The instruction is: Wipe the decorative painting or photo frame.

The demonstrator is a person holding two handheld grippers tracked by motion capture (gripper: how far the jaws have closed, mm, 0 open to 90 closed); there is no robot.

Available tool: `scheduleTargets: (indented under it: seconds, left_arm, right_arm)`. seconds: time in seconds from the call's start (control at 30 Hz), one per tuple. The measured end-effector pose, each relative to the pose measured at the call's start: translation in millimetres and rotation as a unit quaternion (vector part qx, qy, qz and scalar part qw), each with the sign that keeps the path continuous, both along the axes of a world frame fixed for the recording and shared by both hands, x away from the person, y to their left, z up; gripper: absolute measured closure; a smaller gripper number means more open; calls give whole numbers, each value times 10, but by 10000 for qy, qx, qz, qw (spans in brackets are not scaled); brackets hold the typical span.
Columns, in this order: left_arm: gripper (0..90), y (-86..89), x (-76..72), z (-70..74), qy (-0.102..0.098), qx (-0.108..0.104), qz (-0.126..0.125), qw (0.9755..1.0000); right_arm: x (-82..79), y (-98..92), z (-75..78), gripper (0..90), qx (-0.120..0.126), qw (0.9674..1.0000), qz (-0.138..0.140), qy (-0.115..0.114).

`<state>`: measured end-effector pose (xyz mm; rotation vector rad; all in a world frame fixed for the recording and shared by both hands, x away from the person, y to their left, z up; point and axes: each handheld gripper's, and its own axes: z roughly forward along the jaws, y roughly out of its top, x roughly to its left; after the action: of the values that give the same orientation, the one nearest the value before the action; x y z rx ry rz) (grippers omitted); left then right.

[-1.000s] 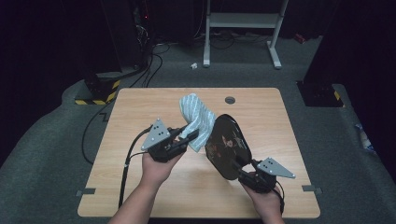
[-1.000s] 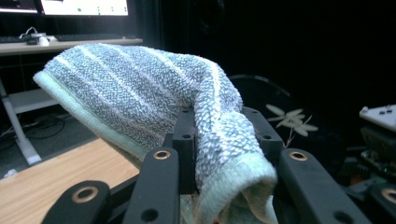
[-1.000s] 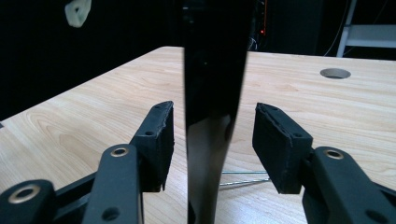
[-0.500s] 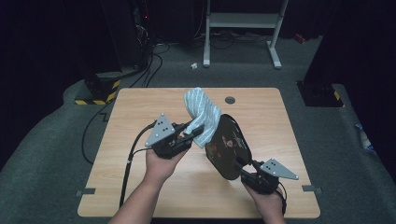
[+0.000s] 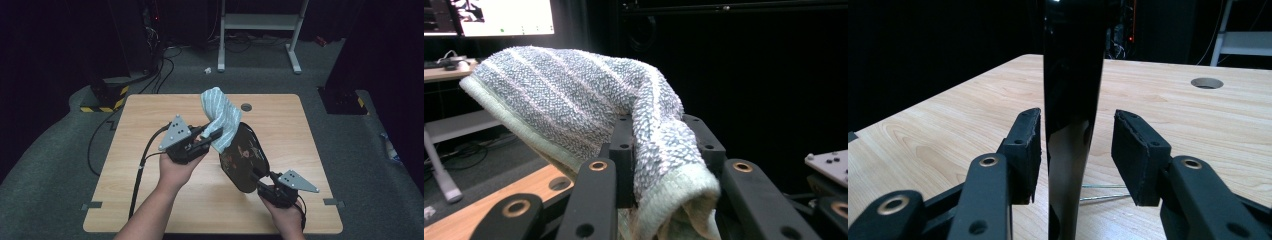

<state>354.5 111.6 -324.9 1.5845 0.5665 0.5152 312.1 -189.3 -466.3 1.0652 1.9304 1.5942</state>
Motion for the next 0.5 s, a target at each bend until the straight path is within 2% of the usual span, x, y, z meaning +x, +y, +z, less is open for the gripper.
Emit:
scheduleTargets:
  seconds: [0.27, 0.5]
  left_arm:
    - [701, -254, 68, 132, -48, 94, -224, 9997]
    - [701, -464, 191, 119, 69, 189, -358, 9992]
  right_arm:
    - [20, -16, -25, 640, 82, 9999, 97, 91]
    - [6, -5, -24, 758, 27, 9999, 129, 49]
